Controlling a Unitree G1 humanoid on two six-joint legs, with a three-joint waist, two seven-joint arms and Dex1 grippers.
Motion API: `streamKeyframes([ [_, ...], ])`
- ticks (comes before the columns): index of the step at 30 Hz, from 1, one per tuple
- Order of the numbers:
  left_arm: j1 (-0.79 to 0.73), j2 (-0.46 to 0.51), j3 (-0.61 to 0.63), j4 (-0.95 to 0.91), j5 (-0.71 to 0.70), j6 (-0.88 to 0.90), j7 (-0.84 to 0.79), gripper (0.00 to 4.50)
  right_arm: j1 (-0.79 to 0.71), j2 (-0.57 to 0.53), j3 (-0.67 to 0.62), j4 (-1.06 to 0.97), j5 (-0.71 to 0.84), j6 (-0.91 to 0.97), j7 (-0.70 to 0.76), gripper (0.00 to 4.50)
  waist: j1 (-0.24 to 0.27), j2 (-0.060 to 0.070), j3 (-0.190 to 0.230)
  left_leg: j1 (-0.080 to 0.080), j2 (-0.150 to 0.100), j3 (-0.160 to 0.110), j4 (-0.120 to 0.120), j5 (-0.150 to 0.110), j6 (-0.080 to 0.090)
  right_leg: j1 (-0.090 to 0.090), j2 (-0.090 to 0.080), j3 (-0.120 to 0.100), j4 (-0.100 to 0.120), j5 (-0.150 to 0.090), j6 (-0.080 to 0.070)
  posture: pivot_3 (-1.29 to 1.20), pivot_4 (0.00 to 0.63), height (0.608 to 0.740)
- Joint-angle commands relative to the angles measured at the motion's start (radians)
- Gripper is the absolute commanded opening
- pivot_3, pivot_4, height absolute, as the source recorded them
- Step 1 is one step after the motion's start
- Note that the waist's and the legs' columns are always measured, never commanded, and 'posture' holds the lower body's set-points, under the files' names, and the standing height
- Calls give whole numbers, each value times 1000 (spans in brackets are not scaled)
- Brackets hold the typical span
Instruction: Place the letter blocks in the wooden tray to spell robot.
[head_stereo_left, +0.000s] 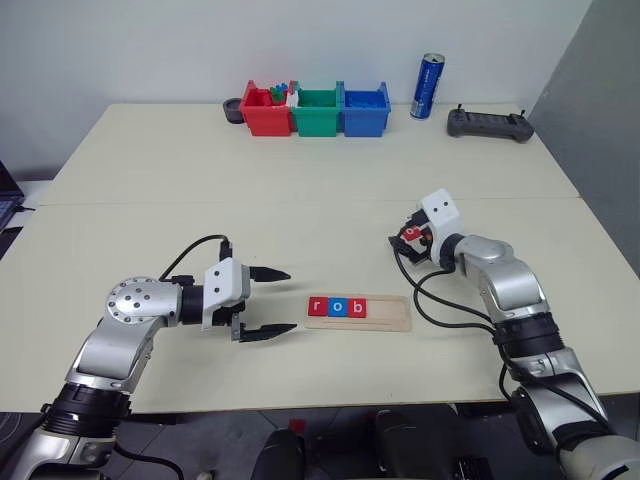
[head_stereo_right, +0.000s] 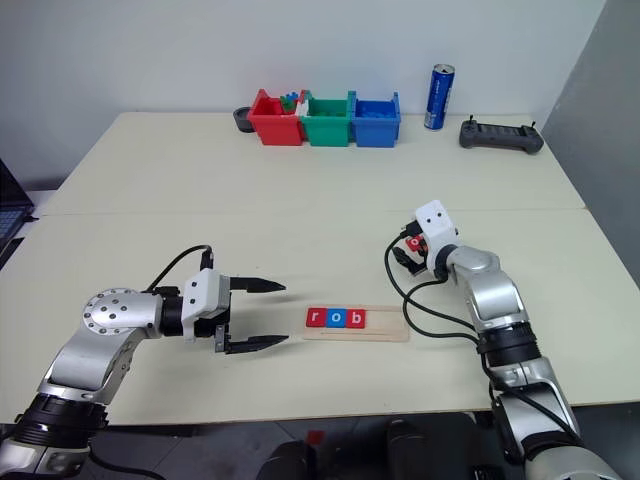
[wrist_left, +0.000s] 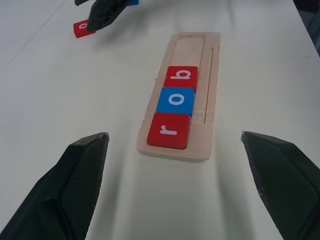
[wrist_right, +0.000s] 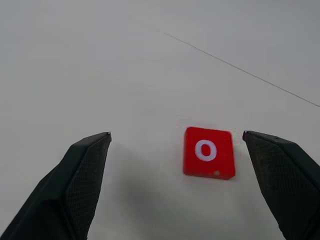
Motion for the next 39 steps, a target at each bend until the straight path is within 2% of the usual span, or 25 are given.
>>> streamKeyframes([
  [1,9,12,27,-47,-23,-4,-2,4500,-46,12,-25,103,-17,-72,-38,4483,0,0,0,0,0,0,0,0,0,0,0,0,0,0,0,0,150,740],
  [6,19,14,43,-67,-32,16,7,4500,-65,23,-52,206,9,-91,-33,4483,-1,0,0,0,0,0,0,0,0,0,0,0,0,0,0,0,150,740],
  [9,10,8,51,-81,-52,51,20,4500,-67,24,-57,229,13,-86,-28,3978,-1,0,0,1,0,0,0,0,0,0,0,0,1,0,0,0,150,740],
  [16,6,15,48,-94,-58,73,20,4500,-28,21,-60,165,25,-55,-24,1479,1,0,0,1,0,0,1,0,0,1,0,0,1,0,0,0,150,740],
  [19,6,20,51,-103,-68,89,11,4500,39,-2,-55,-23,29,-13,-17,1449,2,0,0,1,0,-1,0,0,0,1,0,-1,1,0,0,0,150,740],
  [24,20,32,39,-104,-58,82,-18,4500,343,-31,-86,-639,104,260,-37,1449,7,1,0,-6,0,-3,0,0,0,-4,0,-2,0,-1,0,0,150,740],
  [28,18,15,40,-96,-71,69,-31,4500,614,79,-100,-1011,119,454,-167,1449,7,1,0,-8,0,-4,0,0,0,-6,0,-3,1,-1,0,0,150,740],
  [32,11,9,37,-66,-71,45,-56,4500,723,198,-80,-1129,79,512,-291,1449,3,1,0,-7,1,-2,1,0,-1,-6,0,-1,1,-3,4,0,150,740],
  [39,-13,5,33,-26,-64,20,-75,4500,742,303,-142,-1056,54,484,-397,1449,3,1,0,-3,1,-1,1,1,-1,-3,1,0,0,-3,6,0,150,740],
])
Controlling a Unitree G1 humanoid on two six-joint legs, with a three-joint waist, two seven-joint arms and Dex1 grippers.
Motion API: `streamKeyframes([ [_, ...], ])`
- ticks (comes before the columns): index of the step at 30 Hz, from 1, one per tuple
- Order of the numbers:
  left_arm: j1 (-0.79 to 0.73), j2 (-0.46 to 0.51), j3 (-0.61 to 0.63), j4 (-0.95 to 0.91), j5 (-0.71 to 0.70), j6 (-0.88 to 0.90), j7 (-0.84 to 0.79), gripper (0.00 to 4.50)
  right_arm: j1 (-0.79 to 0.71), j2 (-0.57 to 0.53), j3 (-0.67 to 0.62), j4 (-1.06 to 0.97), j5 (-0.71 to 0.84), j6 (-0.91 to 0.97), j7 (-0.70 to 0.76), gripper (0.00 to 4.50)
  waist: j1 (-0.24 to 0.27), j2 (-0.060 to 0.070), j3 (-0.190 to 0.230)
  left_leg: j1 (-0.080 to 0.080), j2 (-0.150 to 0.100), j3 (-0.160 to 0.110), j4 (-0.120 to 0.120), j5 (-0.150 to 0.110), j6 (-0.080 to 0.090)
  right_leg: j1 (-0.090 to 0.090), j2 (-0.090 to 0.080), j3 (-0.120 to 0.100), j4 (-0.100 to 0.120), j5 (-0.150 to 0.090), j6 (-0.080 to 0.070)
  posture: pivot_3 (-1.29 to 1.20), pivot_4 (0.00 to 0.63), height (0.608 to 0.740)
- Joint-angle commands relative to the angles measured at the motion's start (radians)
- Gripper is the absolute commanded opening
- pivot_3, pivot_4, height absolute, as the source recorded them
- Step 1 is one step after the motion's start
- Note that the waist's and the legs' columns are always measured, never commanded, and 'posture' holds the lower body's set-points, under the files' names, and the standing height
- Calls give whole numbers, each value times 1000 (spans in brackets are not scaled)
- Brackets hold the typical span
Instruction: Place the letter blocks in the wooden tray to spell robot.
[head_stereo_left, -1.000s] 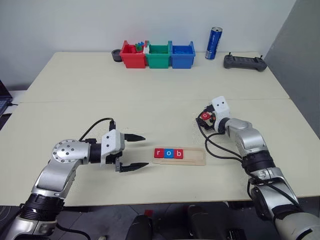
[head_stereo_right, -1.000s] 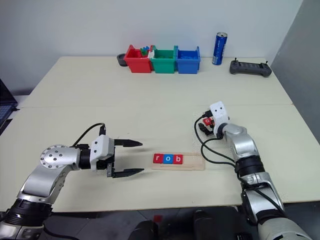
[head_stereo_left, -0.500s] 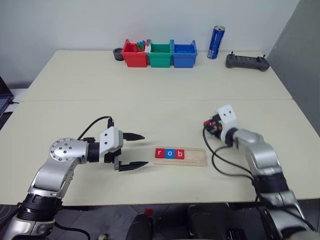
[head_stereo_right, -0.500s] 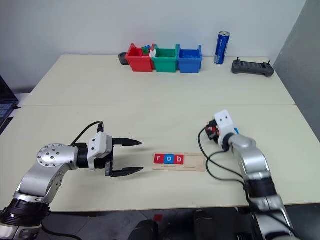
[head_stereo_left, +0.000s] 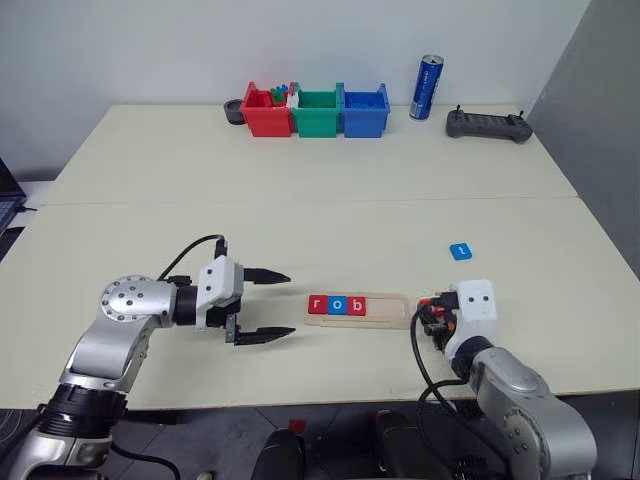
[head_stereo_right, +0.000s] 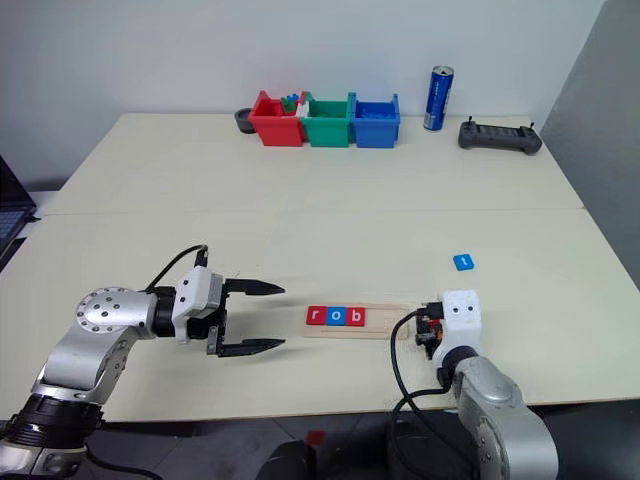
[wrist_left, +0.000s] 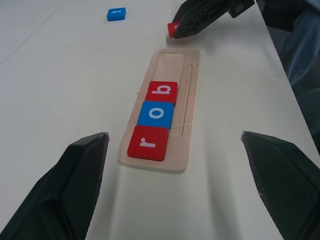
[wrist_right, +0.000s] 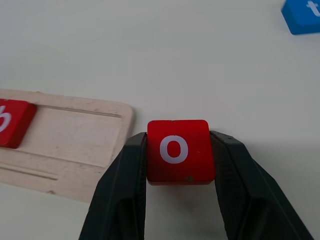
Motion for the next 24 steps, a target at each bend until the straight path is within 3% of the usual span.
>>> streamKeyframes([
  [1,-9,1,8,-18,-7,-19,-4,4500,-10,30,-59,3,0,-28,-36,1449,0,0,0,0,0,0,0,0,0,0,0,0,0,0,0,0,150,740],
  [2,-6,2,9,-22,-7,-19,-1,4500,-12,48,-72,8,8,-30,-41,1449,0,0,0,0,0,0,0,0,0,0,0,0,-1,0,0,0,150,740],
  [3,-1,4,11,-26,-7,-19,0,4500,-17,67,-82,11,15,-31,-46,2196,0,0,0,-1,0,0,0,0,0,0,0,0,-1,0,-1,0,150,740],
  [10,23,7,24,-10,-1,-47,7,4500,-71,84,-120,-36,36,-43,-46,4461,0,0,0,0,0,0,-1,0,0,0,0,0,0,0,-1,0,150,740],
  [13,32,6,27,-1,3,-63,12,4500,-123,-1,-131,-39,32,-60,-13,4461,0,0,0,-1,0,0,-1,0,0,-1,0,0,-1,0,-1,0,150,740],
  [15,41,5,31,4,4,-73,15,4500,-176,-130,-141,-9,70,-43,91,4461,0,1,0,-1,0,0,-1,0,0,0,0,0,-1,0,-1,0,150,740],
  [18,52,7,29,11,14,-92,18,4500,-184,-414,-113,87,135,-74,329,4461,1,0,0,0,-1,1,0,0,0,0,-1,1,-2,0,-1,0,150,740],
  [24,55,7,25,25,26,-112,21,4500,-186,-750,-87,220,272,-241,749,4461,3,1,1,0,0,0,-1,-1,2,1,0,0,-1,-1,-3,0,150,740],
])
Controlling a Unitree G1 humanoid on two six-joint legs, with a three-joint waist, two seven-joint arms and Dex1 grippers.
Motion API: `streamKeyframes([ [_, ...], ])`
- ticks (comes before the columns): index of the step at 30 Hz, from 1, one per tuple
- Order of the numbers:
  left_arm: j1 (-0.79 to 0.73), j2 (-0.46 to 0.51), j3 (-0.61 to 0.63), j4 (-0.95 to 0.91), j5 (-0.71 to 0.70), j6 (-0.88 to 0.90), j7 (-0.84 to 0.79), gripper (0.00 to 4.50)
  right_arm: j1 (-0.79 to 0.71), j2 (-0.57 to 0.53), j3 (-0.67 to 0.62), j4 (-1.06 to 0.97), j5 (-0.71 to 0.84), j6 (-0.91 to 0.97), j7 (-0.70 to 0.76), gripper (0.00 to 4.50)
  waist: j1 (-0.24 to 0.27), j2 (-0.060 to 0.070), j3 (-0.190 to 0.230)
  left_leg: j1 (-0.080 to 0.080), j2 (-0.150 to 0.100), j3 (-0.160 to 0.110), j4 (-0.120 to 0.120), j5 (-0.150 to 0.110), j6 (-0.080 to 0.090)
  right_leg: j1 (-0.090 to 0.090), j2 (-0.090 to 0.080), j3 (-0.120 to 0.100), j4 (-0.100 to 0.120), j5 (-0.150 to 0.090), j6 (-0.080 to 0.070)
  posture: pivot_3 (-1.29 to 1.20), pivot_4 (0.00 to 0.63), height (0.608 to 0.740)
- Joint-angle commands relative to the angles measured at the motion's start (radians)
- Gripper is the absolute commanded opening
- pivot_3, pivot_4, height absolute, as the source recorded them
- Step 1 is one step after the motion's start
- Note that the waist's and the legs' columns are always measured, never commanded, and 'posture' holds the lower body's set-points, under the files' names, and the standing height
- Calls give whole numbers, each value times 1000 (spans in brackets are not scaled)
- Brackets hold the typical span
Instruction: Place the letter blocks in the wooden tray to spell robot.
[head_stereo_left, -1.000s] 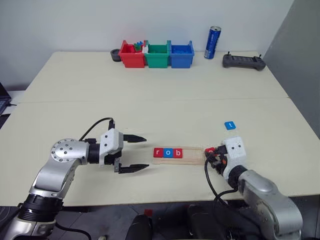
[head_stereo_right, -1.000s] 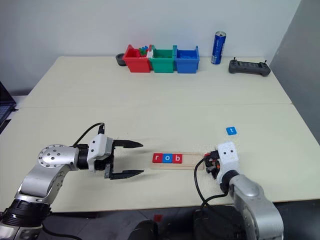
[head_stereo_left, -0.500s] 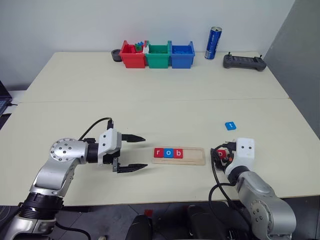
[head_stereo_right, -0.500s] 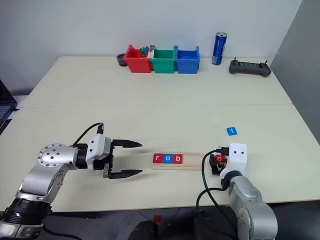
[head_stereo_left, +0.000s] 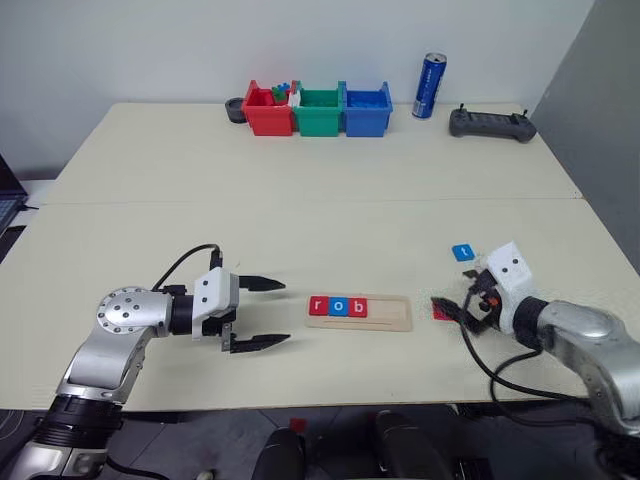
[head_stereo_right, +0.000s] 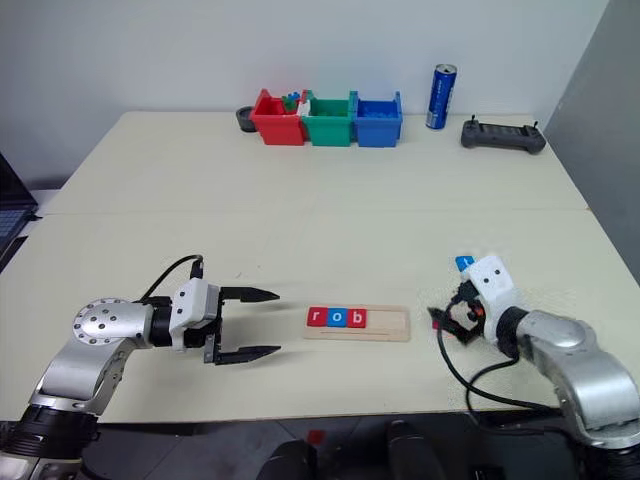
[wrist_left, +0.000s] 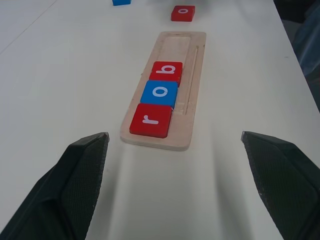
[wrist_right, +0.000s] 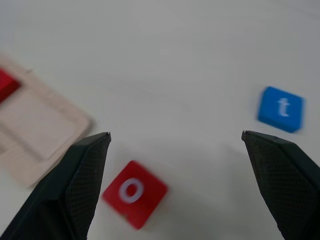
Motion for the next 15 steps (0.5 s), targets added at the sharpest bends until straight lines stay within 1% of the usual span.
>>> streamKeyframes([
  [1,-1,6,16,-5,2,-26,3,4500,15,-148,51,46,21,-183,230,4461,1,0,0,0,0,0,0,0,0,0,0,0,0,0,0,0,150,740],
  [3,0,7,15,-8,2,-24,5,4500,18,-203,103,94,-9,-267,282,4461,1,-1,0,0,0,0,1,0,0,1,0,0,0,0,1,0,150,740],
  [5,-1,9,15,-14,1,-21,8,4500,6,-227,149,153,-44,-345,313,4461,1,-1,0,0,0,0,1,0,0,1,0,0,0,0,1,0,150,740],
  [8,0,11,14,-25,0,-13,12,4500,-33,-226,199,242,-88,-432,334,4461,1,-1,0,1,0,1,1,0,0,1,0,0,0,0,1,0,150,740],
  [12,-1,11,12,-32,0,-8,17,4500,-84,-220,237,340,-127,-499,356,4461,1,-1,0,1,0,1,1,0,0,1,0,1,0,1,-1,0,150,740],
  [15,-1,9,12,-33,1,-7,19,4500,-104,-221,251,383,-133,-517,383,4461,1,-1,0,1,0,1,1,0,0,1,0,0,0,1,-1,0,150,740],
])
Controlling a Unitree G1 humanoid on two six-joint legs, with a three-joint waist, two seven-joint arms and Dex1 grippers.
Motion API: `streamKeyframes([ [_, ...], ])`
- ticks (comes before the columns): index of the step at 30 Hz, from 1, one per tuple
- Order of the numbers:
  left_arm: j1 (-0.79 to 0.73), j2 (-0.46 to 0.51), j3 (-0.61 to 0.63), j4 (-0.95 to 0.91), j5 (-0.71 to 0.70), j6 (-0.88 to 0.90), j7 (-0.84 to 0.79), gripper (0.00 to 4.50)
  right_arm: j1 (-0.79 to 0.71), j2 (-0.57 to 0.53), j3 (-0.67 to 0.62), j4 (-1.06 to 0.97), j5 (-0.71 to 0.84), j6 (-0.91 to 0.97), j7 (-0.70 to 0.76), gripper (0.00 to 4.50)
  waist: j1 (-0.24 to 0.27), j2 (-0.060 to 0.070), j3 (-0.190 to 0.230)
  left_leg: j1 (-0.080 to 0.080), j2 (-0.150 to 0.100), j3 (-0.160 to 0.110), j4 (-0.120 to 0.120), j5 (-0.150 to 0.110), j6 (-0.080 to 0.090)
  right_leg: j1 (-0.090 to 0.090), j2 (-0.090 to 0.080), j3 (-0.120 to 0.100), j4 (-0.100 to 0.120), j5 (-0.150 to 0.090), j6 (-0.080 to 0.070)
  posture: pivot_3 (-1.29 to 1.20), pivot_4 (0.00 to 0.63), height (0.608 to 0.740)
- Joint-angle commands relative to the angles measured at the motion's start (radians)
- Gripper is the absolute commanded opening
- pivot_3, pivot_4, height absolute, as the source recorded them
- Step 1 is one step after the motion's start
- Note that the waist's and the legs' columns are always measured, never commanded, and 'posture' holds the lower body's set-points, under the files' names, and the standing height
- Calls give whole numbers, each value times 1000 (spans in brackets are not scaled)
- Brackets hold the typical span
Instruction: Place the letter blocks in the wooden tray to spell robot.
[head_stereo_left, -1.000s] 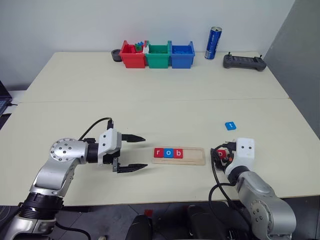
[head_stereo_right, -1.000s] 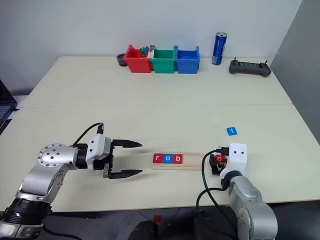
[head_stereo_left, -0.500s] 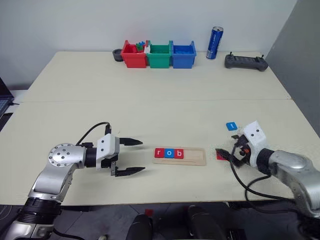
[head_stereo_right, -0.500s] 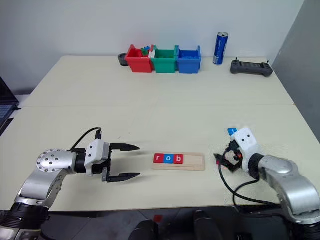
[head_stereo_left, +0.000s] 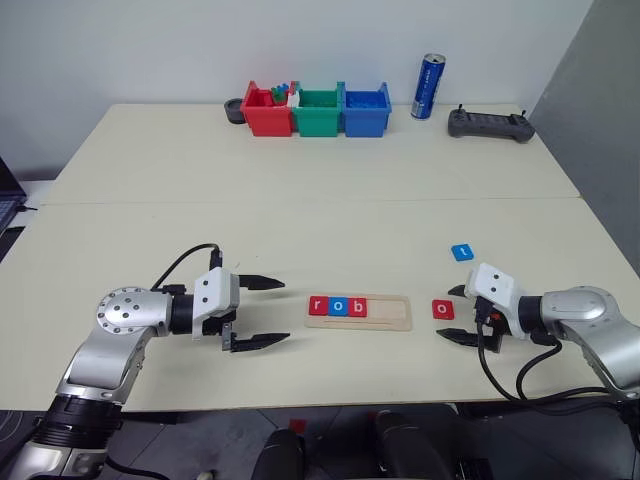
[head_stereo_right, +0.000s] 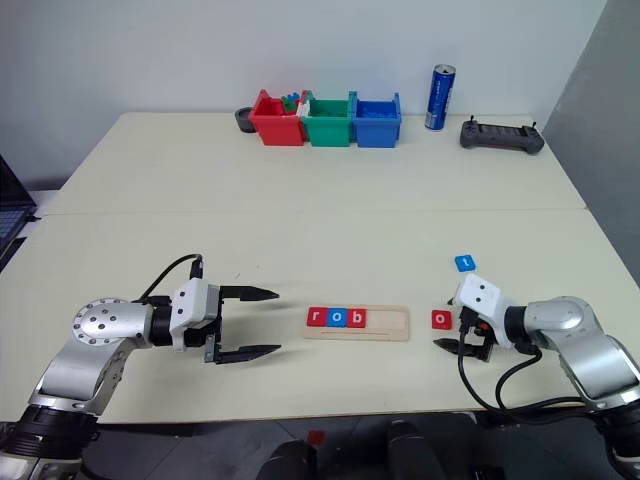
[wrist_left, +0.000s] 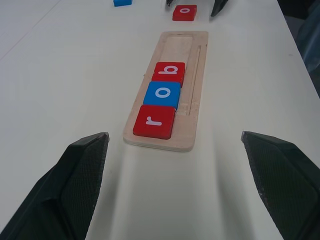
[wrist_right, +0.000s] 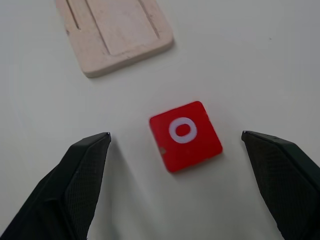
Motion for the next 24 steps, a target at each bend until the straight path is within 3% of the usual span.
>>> streamKeyframes([
  [1,-2,6,11,-27,-3,-1,9,4500,-29,-7,9,31,-13,-36,41,4461,1,0,0,0,0,0,0,0,0,0,0,0,0,1,-1,0,150,740],
  [6,-3,3,11,-12,2,-11,8,4500,-60,7,15,68,8,-17,76,4461,3,0,0,0,0,0,0,0,0,0,0,0,0,1,-2,0,150,740],
  [8,-3,2,11,-9,4,-14,9,4500,-72,18,14,75,22,3,86,4114,3,0,0,1,0,0,0,0,0,0,0,0,0,1,-2,0,150,740],
  [16,0,-7,5,-28,7,-4,26,4500,-102,33,42,108,13,24,112,1437,3,0,0,2,0,0,0,0,0,2,0,0,0,1,-2,0,150,740],
  [24,13,9,16,-65,4,28,42,4500,-183,53,97,-135,29,100,116,1438,1,1,0,3,0,0,0,0,0,2,0,0,0,0,-1,0,150,740],
])
